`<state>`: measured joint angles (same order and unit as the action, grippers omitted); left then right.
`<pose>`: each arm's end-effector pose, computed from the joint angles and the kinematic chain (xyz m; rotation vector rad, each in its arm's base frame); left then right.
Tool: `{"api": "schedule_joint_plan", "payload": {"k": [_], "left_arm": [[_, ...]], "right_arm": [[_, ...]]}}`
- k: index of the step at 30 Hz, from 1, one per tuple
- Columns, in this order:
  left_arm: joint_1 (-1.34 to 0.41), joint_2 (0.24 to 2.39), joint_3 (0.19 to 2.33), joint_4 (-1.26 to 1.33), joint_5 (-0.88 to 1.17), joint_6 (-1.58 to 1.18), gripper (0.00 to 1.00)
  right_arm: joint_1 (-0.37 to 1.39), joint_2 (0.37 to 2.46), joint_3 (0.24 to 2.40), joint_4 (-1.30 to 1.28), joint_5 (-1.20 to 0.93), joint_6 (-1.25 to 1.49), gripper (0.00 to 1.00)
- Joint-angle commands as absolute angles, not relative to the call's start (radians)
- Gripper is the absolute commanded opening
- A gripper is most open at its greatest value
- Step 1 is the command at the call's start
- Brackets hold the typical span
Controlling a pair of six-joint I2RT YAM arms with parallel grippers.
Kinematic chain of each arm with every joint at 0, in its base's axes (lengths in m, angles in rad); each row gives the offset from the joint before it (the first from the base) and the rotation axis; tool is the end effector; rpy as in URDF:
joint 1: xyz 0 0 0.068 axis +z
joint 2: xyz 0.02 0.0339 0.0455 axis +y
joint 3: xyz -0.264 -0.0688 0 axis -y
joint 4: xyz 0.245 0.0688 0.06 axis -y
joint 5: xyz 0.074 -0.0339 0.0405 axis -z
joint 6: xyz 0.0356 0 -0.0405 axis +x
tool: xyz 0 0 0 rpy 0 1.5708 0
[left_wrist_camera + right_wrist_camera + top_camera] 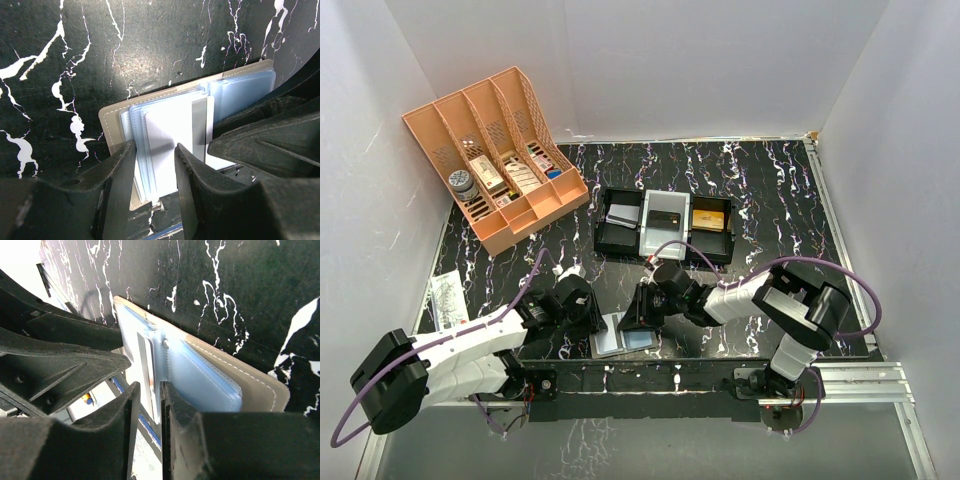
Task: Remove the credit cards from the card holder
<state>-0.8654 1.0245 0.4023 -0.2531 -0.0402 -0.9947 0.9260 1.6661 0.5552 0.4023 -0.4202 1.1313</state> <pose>0.1224 -0.1415 0.1609 -0.1870 2.5946 -0.7246 0.1618 0.2393 0.1141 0.0133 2.7212 1.3650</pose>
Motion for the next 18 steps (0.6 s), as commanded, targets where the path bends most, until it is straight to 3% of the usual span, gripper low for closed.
{"api": "schedule_joint_plan", "payload": {"k": [1, 3, 18], "left_arm": [[-0.864, 1.034, 0.408, -0.287, -0.058, -0.979, 0.35], [-0.865, 1.029, 0.405, -0.288, -0.057, -0.981, 0.35], [-0.865, 1.015, 0.405, -0.300, -0.058, -0.983, 0.34]], "right_arm": [[0.917, 1.644, 0.556, 0.477, -0.459, 1.129, 0.15], [0.917, 1.656, 0.557, 0.490, -0.471, 1.132, 0.11], [0.911, 1.627, 0.561, 0.400, -0.433, 1.085, 0.04]]}}
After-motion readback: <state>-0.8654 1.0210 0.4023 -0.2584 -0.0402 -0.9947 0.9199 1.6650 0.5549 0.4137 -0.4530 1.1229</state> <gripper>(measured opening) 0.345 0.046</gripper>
